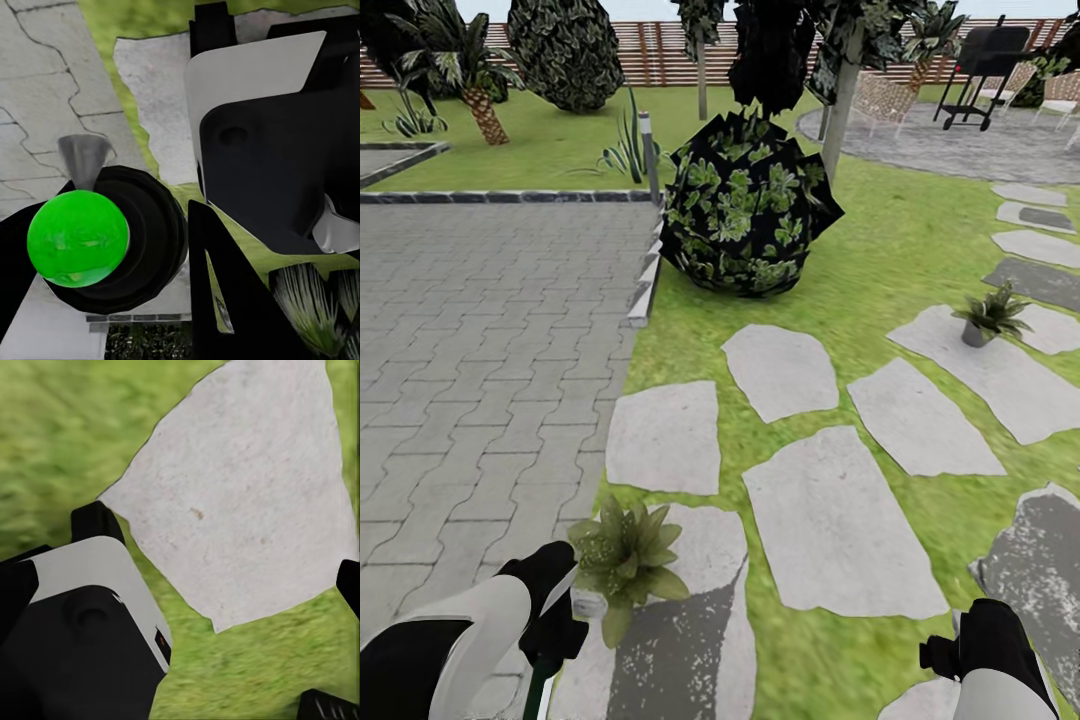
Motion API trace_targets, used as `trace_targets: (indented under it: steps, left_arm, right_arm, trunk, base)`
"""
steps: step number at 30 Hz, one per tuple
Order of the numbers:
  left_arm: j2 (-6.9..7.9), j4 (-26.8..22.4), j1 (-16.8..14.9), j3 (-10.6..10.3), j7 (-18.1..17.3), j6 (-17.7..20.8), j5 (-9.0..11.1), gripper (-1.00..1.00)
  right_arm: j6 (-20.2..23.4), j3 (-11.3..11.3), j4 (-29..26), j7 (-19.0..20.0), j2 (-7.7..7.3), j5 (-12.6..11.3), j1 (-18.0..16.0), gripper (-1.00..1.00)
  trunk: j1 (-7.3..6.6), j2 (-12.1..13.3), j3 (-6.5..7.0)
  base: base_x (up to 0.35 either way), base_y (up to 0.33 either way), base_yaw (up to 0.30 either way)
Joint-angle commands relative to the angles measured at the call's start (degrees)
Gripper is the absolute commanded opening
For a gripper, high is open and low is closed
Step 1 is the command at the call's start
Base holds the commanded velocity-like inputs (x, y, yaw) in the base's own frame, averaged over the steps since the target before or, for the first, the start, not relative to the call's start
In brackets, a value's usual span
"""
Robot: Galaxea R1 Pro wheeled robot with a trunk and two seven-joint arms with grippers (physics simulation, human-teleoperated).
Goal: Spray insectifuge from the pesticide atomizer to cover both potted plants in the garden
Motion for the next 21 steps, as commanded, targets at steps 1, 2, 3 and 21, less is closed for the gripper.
trace_targets:
  steps: [1, 2, 3, 21]
  left_arm:
    - [0.02, -0.08, -0.01, -0.11, -0.60, 0.19, -0.54, -1.00]
    - [0.02, -0.08, -0.01, -0.13, -0.60, 0.19, -0.54, -1.00]
    - [0.02, -0.08, -0.01, -0.14, -0.60, 0.19, -0.54, -1.00]
    - [-0.03, -0.08, -0.01, -0.11, -0.60, 0.19, -0.54, -1.00]
  right_arm:
    - [-0.04, -0.22, -0.11, 0.55, 0.05, 0.60, -0.07, 1.00]
    - [-0.04, -0.22, -0.11, 0.55, 0.05, 0.61, -0.07, 1.00]
    - [-0.04, -0.20, -0.11, 0.55, 0.05, 0.62, -0.07, 1.00]
    - [-0.04, -0.21, -0.11, 0.55, 0.05, 0.64, -0.07, 1.00]
  trunk:
    - [0.00, -0.03, -0.05]
    - [0.00, -0.03, -0.06]
    - [0.00, -0.03, -0.08]
    - [0.00, -0.03, -0.81]
  base:
    - [0.000, -0.070, 0.036]
    - [0.000, -0.036, 0.025]
    - [0.000, -0.023, 0.061]
    - [0.039, -0.011, 0.155]
